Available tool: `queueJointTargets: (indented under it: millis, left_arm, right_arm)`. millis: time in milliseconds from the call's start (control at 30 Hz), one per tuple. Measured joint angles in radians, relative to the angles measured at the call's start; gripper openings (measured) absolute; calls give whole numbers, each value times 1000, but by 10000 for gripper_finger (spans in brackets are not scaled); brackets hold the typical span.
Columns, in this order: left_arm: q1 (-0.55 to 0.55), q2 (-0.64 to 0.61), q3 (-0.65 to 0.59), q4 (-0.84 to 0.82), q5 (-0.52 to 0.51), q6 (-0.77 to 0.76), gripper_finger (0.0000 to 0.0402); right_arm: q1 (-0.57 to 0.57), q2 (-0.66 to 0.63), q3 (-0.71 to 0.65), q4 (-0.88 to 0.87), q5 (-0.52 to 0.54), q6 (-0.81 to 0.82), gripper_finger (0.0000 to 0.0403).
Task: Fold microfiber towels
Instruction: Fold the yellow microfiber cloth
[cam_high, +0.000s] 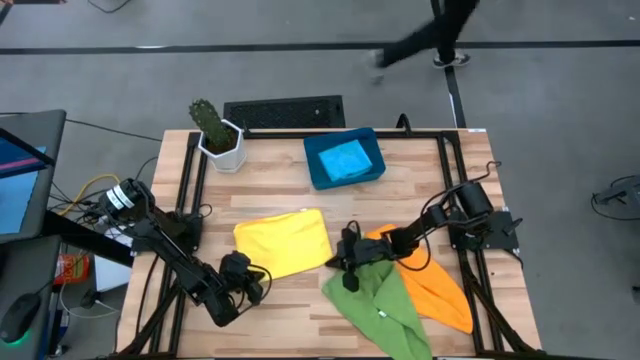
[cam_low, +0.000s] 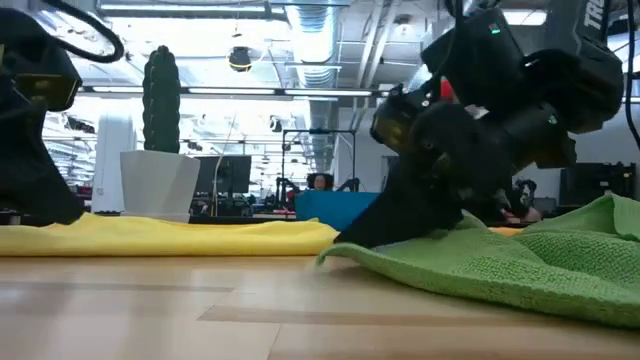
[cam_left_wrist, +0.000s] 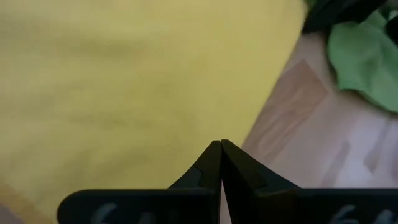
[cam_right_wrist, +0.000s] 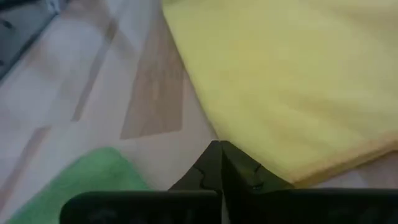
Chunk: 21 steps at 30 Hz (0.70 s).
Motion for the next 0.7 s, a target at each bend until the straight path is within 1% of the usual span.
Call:
queueJointTargets:
  millis: [100, 200, 267, 333, 433, 500, 567, 700]
  left_arm:
    - [0, -1, 0, 3, -31, -14, 0]
    - [0, -7, 0, 37, -89, -18, 0]
    - [1, -7, 0, 51, -101, 7, 0]
    - [1, -2, 0, 49, -78, 18, 0]
    - [-4, -1, 0, 17, -31, 19, 0]
    - [-8, -1, 0, -1, -21, 12, 0]
    - [-10, -1, 0, -6, -20, 7, 0]
    - [-10, -1, 0, -22, -17, 5, 0]
  right_arm:
    - [1, -45, -15, 61, -11, 0, 30]
    - [1, -102, -20, 60, 38, -40, 20]
    - [-7, -113, -22, 38, 75, -82, 13]
    - [-18, -106, -22, 23, 83, -93, 10]
    - [-29, -64, -22, -20, 58, -72, 17]
    - [-22, -25, -24, -30, 38, -51, 25]
    - [-12, 3, -19, -3, 40, -49, 27]
    - [-15, 23, -18, 4, 42, -58, 18]
